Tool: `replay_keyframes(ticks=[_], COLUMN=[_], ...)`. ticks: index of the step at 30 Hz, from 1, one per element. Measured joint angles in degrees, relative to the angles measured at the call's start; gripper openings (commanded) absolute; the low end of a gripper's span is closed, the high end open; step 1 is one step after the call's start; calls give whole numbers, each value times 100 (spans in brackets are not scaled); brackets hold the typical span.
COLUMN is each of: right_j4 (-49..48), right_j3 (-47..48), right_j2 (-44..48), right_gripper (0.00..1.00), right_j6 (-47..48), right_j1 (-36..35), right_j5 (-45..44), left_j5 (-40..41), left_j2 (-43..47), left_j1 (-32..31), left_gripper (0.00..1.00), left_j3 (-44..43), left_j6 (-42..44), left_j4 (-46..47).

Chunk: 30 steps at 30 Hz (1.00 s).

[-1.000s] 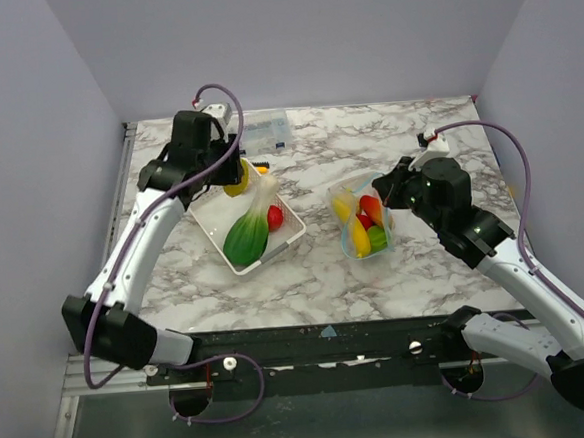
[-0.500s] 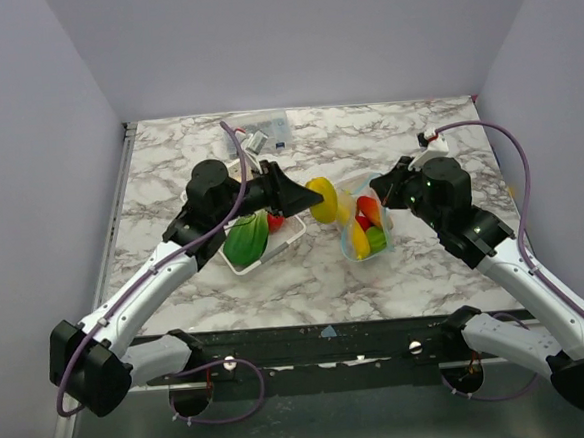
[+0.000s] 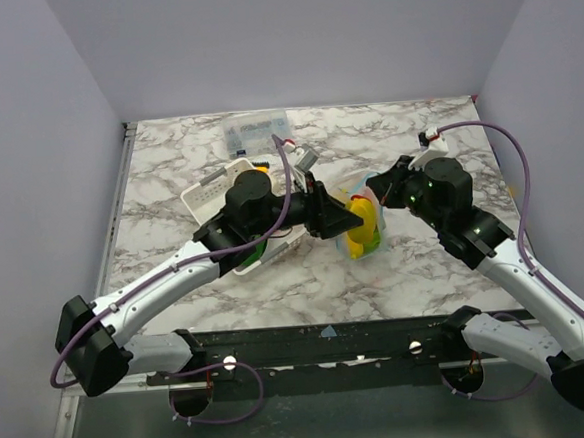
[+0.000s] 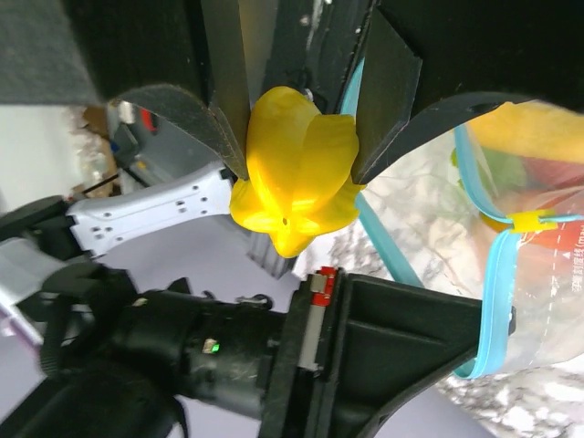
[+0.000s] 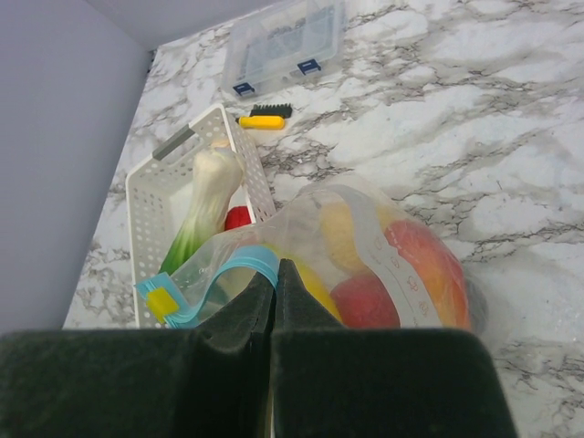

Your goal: Place the food in the zip-top bag and seal the zipper

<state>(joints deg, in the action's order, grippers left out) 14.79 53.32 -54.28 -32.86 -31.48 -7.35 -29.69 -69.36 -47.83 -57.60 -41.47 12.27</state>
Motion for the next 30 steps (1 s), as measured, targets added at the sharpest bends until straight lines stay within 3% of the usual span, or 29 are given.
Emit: replay_keyframes(ticks=[7, 16, 30], right_j4=[-17, -13, -13], right_j3=[-4, -4, -4], right_j2=[9, -2, -15], right_gripper=[1, 1, 1], right_j6=[-13, -9, -4], right_j1=[0, 0, 0], right_j5=[17, 15, 15], left_j5=[599, 826, 1095], left_j2=[-525, -922, -767], left_j1=[-293, -293, -293], left_gripper=[49, 64, 64], left_j3=[-448, -686, -1097], left_j6=[769, 979, 1281], left_j4=[-730, -1167, -1915])
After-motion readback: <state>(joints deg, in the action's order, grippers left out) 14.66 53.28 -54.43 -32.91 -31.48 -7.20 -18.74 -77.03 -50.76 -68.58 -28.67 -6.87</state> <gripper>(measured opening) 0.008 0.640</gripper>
